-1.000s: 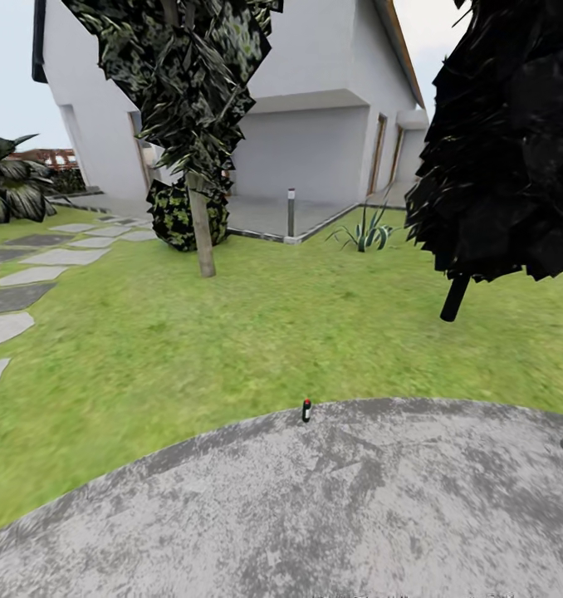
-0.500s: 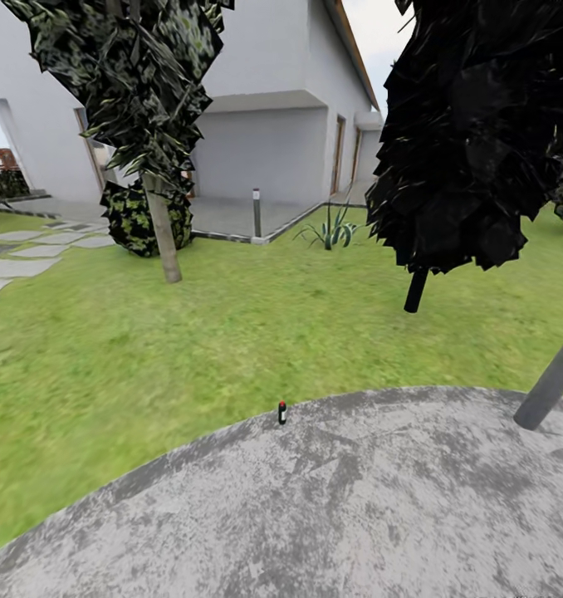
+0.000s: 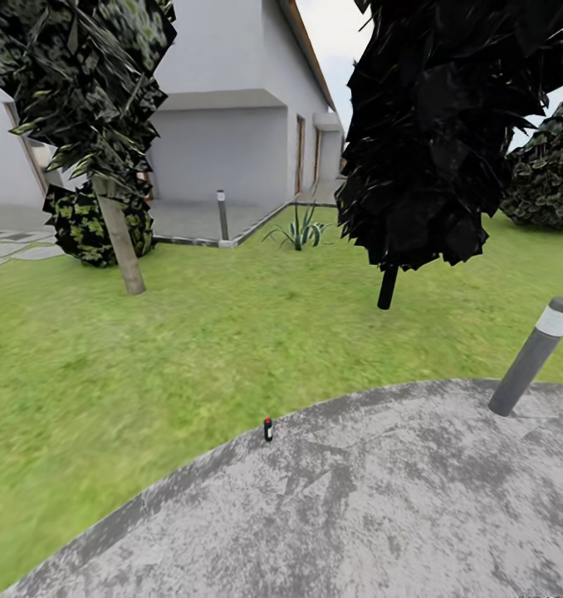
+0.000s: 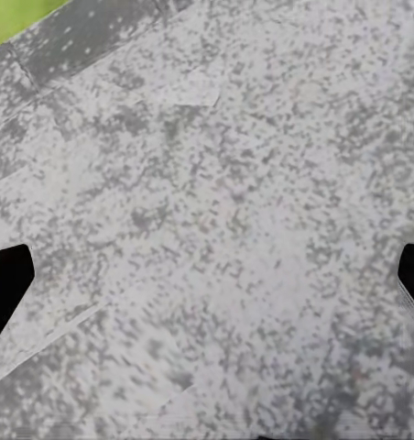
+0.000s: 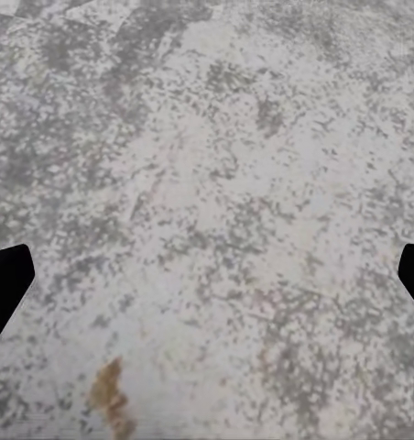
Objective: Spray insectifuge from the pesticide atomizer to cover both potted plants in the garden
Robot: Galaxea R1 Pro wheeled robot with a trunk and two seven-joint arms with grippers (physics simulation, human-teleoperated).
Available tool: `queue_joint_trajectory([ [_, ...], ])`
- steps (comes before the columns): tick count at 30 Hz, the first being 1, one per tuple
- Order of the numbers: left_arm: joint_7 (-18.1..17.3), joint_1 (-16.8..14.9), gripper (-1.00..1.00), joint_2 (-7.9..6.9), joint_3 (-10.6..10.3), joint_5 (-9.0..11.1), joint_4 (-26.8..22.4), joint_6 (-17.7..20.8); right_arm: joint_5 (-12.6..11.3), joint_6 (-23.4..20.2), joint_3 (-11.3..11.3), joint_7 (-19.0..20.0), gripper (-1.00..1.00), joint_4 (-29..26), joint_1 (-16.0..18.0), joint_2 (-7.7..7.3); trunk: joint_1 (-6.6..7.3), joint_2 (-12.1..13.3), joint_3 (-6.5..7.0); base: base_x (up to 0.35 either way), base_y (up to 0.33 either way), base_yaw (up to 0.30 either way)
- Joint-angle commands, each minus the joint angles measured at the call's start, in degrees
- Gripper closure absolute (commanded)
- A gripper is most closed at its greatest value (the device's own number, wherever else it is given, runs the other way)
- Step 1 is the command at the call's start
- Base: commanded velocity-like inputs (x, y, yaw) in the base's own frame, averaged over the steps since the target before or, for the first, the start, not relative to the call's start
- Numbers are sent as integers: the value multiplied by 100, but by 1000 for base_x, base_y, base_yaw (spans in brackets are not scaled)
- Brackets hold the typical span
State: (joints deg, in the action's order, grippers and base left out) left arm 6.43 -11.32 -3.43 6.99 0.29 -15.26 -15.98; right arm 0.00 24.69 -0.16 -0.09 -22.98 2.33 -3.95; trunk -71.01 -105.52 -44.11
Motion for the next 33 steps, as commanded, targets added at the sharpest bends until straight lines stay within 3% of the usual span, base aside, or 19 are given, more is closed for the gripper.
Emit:
queue_joint_trajectory([
  [1,7,-2,-100,0,4,2,3,-19,0,18,-1,0,-100,4,4,0,-2,-2,-5,246,229,-269],
  [22,7,-2,-100,0,4,15,4,-19,0,18,-1,0,-100,4,4,0,-2,-2,-5,244,242,-270],
  [33,7,-2,-100,0,4,13,3,-19,0,18,-1,0,-100,4,4,0,-2,-2,-5,125,303,-273],
])
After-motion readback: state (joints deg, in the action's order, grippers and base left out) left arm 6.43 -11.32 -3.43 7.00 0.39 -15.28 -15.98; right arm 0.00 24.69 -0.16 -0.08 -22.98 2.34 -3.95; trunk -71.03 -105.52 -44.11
